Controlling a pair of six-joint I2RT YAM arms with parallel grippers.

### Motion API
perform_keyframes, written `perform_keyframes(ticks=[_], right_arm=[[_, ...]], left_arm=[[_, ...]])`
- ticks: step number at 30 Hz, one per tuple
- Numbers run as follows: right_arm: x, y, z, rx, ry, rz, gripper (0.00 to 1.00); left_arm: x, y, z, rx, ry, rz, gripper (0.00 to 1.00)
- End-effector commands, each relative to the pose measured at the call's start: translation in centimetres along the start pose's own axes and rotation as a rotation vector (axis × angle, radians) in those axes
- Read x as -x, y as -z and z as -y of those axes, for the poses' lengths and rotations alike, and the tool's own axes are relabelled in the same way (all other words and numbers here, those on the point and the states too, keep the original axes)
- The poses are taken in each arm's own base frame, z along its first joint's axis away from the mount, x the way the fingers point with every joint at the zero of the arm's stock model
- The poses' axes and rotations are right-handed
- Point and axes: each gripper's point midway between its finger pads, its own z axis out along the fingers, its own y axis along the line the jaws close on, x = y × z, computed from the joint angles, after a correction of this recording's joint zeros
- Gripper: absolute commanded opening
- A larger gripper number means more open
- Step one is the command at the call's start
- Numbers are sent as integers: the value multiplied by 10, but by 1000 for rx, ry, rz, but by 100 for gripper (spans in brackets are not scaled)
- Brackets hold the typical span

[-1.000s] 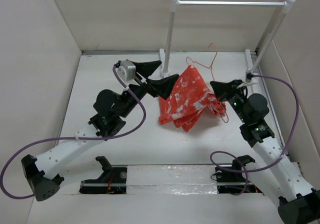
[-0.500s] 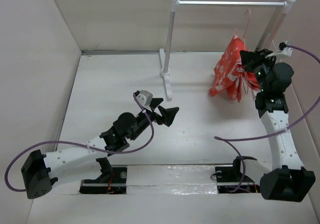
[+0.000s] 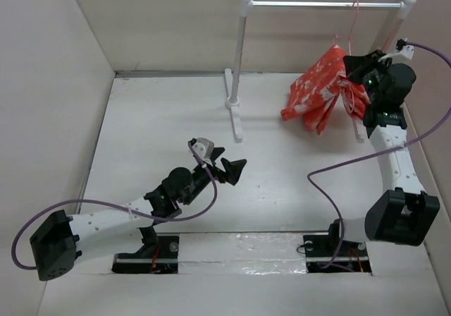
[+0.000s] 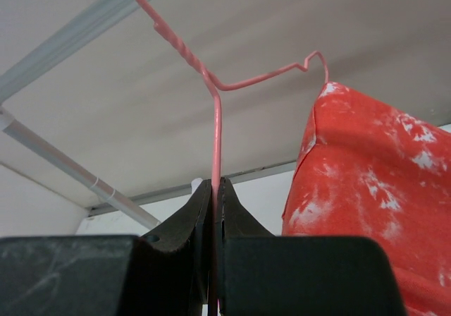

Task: Place the trousers on the hanger
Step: Place the hanger at the clothesline.

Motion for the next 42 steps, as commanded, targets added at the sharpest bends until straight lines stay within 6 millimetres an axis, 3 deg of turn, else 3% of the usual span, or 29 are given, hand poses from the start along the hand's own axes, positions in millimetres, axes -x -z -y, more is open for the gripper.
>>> perform_keyframes(ticks=[1,7,15,22,30,33,42], right_arm=[[94,11,-74,234,93,274,0],[99,-7,-68,262,78,272,0],[110,3,-76,291,85,308,0],[102,-20,-46,244,45,279,0],[118,-39,-29,225,48,299,0],[110,-42,-17,200,47,285,0],[62,-49,30,156,17,202,0]], left_arm=[[11,-6,10,-42,13,54,88],[6,-8,18,-83,22,36,88],[4,-9,20,-86,18,29,89],[3,-10,21,-88,22,27,89],[-1,-12,21,-84,21,17,89],[-3,-14,22,-86,23,10,89],[-7,-18,20,-72,21,1,89]])
